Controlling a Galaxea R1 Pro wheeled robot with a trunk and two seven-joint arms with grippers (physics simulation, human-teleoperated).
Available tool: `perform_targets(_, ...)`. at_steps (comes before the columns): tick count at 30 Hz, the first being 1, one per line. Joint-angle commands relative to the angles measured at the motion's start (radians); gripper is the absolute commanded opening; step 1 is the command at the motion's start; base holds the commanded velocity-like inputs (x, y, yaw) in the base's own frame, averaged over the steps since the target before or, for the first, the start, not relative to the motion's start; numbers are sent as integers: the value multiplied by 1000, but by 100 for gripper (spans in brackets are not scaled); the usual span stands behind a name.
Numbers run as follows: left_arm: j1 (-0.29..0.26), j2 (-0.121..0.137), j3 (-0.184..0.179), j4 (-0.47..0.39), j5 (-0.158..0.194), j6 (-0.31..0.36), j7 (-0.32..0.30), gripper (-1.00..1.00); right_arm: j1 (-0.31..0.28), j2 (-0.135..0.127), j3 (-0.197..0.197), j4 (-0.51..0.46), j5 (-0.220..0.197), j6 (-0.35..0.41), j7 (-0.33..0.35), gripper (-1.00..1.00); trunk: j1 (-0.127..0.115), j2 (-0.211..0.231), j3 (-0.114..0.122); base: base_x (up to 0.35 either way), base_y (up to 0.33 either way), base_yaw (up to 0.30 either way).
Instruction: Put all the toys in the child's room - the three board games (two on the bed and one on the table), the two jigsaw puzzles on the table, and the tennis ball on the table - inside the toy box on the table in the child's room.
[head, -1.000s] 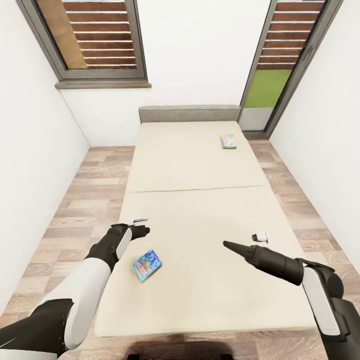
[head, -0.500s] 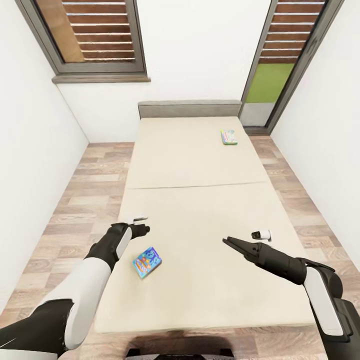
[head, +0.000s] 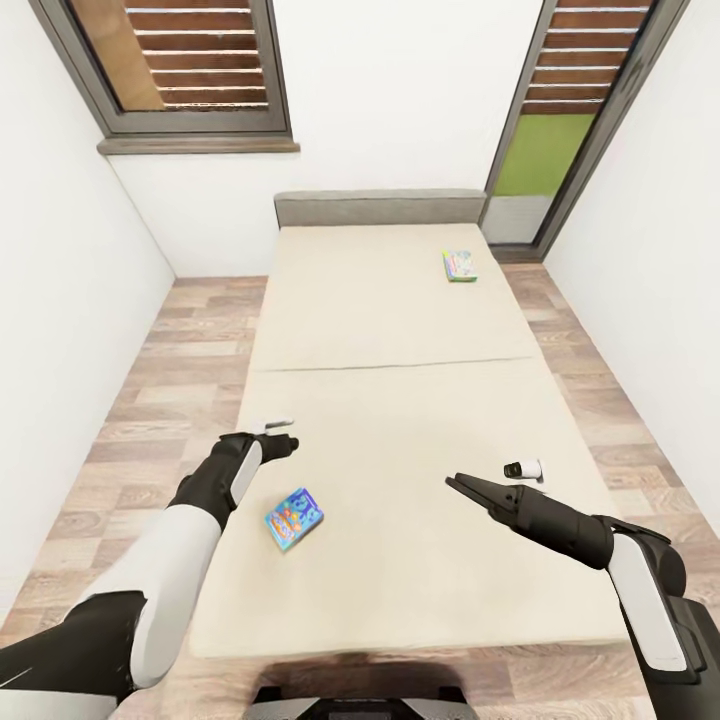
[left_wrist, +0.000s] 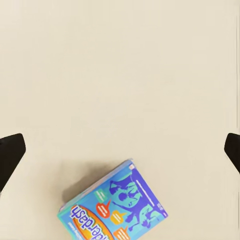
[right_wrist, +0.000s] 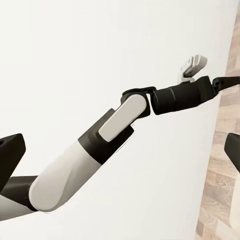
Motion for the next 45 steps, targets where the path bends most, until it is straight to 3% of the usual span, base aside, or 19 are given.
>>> perform_targets(1,-5,-1,4,-2,5,7,4,100,0,0,-1,0,3,3,5,100,0,-2,-3,0,0,0)
perform_targets(15,-29,-25,3,6,-1,32,5,100,0,0,-1,0,3,3,4,100,0,-2,-26,0,0,0)
perform_targets(45,-29,-24,0,20,-2,18,4,100,0,0,-1,1,4,3,4,100,0,-2,-75,0,0,0)
